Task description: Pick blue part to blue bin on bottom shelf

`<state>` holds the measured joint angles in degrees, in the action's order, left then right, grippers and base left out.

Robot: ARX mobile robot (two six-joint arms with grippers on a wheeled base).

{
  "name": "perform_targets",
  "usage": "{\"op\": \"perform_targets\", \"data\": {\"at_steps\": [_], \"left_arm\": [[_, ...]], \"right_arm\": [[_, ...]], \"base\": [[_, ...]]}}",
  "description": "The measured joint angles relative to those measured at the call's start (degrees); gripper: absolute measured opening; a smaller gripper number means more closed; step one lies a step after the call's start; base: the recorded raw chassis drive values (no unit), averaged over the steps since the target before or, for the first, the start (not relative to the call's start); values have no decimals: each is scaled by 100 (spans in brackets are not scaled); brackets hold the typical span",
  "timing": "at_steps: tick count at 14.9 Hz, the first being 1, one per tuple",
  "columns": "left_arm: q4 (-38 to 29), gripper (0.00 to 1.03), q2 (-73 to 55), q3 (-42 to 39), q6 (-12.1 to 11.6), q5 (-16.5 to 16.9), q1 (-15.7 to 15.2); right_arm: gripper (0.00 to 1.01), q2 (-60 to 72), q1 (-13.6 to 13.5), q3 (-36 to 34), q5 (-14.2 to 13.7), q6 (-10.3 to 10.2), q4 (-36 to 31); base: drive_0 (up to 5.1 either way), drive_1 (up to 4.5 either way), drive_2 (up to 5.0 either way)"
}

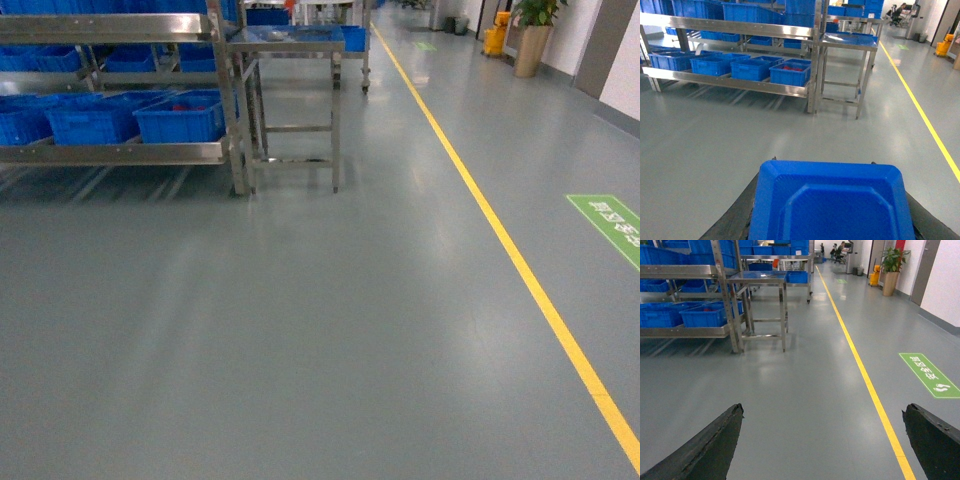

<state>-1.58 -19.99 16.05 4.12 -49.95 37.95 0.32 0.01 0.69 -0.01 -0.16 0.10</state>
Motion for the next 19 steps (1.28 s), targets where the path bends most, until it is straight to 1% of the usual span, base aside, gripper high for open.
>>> {"op": "perform_targets", "data": {"at_steps": [19], "left_arm": [[0,43,-4,0,2,2,4]], "right_arm": [[98,0,0,0,0,2,28]], "base": [[-4,405,-413]]}}
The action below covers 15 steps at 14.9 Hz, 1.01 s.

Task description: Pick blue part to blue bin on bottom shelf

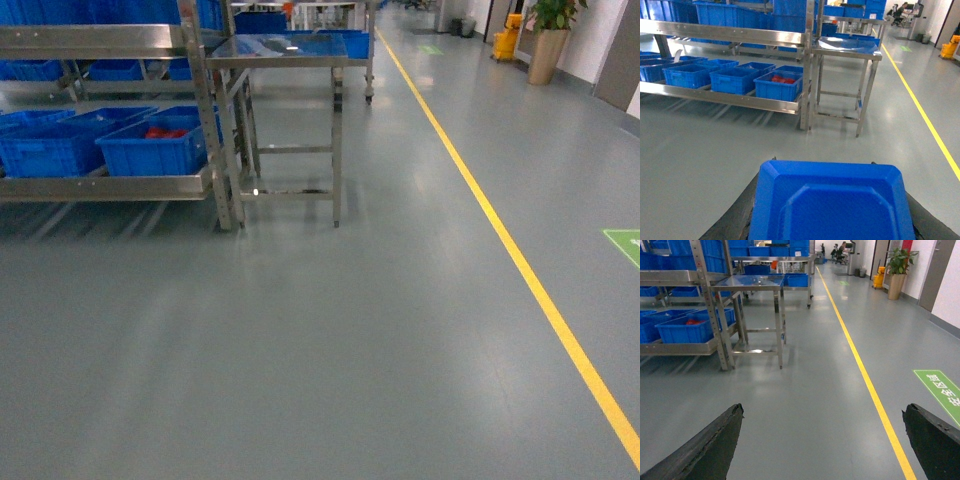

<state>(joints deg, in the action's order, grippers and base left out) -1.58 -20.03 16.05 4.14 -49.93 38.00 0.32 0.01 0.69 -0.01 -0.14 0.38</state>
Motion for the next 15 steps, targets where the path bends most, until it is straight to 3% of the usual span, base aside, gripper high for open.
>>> {"op": "perform_targets", "data": {"at_steps": [15], "left_arm": [[-15,43,0,0,0,-2,0]], "right_arm": [[98,0,0,0,2,0,-35]], "base": [[2,411,-407]]}}
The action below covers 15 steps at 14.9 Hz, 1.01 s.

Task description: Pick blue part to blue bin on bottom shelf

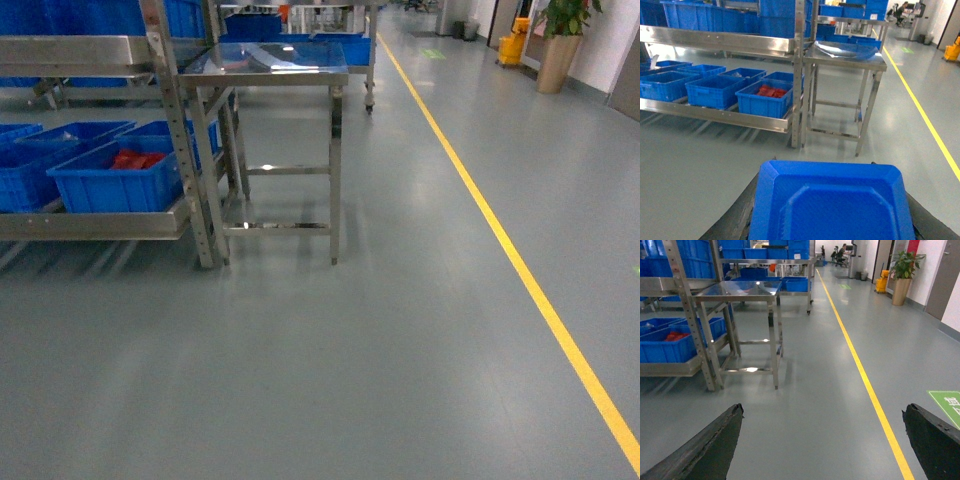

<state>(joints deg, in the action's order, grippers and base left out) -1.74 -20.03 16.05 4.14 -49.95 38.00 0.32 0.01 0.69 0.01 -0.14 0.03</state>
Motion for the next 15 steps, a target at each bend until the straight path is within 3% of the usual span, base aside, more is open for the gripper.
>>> {"op": "perform_targets", "data": {"at_steps": [15], "left_arm": [[15,43,-9,0,0,4,0]], "right_arm": [[98,0,0,0,-2,-2,13]], "base": [[2,411,-407]]}}
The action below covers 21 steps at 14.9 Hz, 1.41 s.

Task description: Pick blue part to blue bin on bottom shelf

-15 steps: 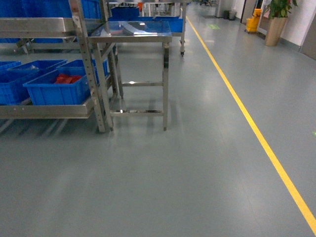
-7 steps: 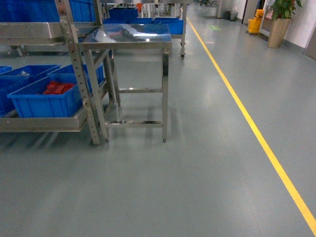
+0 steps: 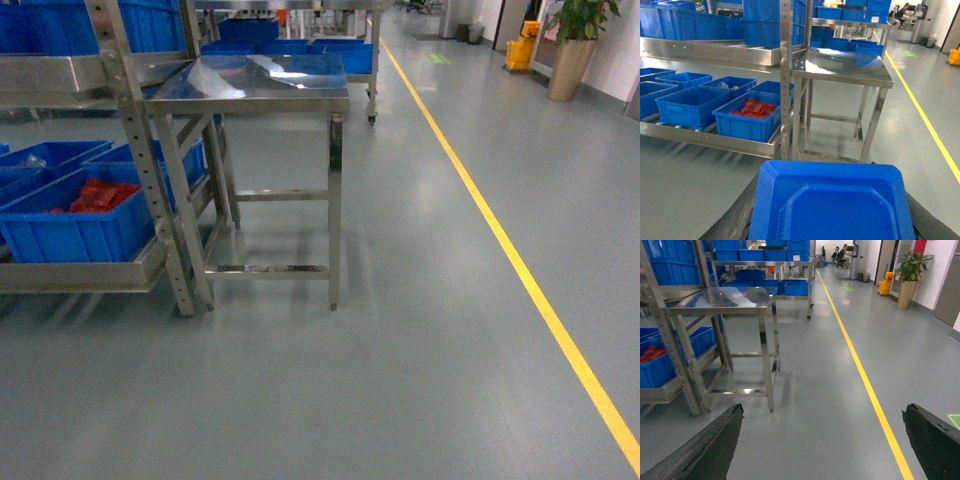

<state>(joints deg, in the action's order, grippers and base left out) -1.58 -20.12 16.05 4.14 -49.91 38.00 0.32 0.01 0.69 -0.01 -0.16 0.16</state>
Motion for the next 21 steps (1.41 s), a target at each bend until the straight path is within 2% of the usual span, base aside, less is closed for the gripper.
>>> {"op": "perform_targets", "data": {"at_steps": [21], "left_arm": [[0,43,4,0,0,-2,0]], "right_arm": [[98,0,0,0,2,2,-13]], "base": [[-4,405,-413]]}}
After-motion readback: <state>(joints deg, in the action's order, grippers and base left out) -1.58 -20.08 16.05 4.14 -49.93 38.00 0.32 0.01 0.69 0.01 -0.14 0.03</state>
